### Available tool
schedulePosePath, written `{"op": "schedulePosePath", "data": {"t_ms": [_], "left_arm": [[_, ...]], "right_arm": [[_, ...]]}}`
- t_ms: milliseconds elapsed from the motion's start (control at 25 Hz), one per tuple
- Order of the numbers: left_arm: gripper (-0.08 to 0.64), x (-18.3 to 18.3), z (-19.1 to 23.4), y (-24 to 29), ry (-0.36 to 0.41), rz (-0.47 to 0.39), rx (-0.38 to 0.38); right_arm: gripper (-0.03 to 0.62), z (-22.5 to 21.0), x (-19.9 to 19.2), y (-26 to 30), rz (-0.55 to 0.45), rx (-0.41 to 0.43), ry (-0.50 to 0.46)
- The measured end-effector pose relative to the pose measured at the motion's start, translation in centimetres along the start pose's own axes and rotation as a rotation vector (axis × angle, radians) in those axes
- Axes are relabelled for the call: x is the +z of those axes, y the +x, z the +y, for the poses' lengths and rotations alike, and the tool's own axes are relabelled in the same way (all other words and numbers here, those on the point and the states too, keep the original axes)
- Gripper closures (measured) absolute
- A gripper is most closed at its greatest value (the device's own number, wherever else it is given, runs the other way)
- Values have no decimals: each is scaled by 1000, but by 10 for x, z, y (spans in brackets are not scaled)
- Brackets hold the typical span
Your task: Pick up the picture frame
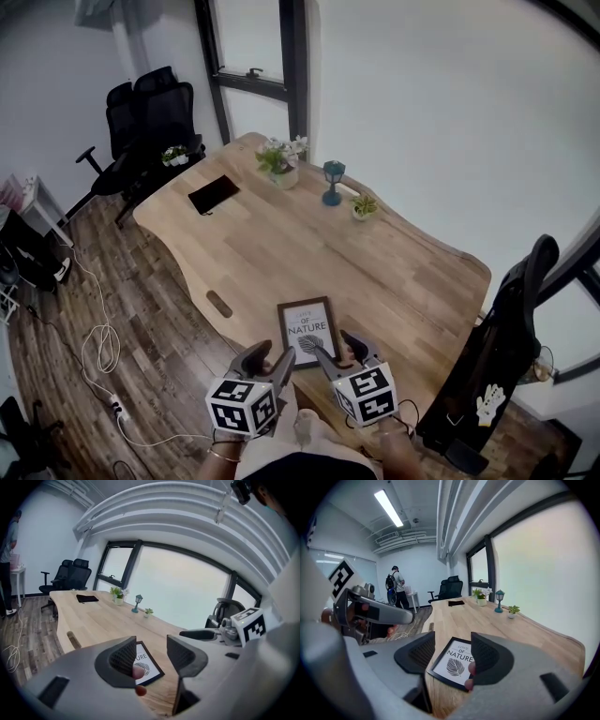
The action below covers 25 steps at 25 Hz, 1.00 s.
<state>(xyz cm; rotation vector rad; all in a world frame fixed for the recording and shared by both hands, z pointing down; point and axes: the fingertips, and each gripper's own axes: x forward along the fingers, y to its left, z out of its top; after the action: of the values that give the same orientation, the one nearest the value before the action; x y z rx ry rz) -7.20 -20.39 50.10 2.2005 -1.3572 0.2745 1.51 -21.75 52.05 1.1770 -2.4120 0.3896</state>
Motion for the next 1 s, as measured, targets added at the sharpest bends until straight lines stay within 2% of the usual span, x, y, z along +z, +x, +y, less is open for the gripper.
{"op": "schedulePosePath", "data": {"t_ms": [240,560,1000], "left_arm": [[367,-11,21,20,-43,43,4],[367,-25,41,47,-64,101,-4],[367,-44,71,81,-112,150,3]], "right_arm": [[377,-13,-7,21,29,-30,16],[377,-28,-24,50,94,-66,17],[377,-50,-58,85,193,-105,85]]}}
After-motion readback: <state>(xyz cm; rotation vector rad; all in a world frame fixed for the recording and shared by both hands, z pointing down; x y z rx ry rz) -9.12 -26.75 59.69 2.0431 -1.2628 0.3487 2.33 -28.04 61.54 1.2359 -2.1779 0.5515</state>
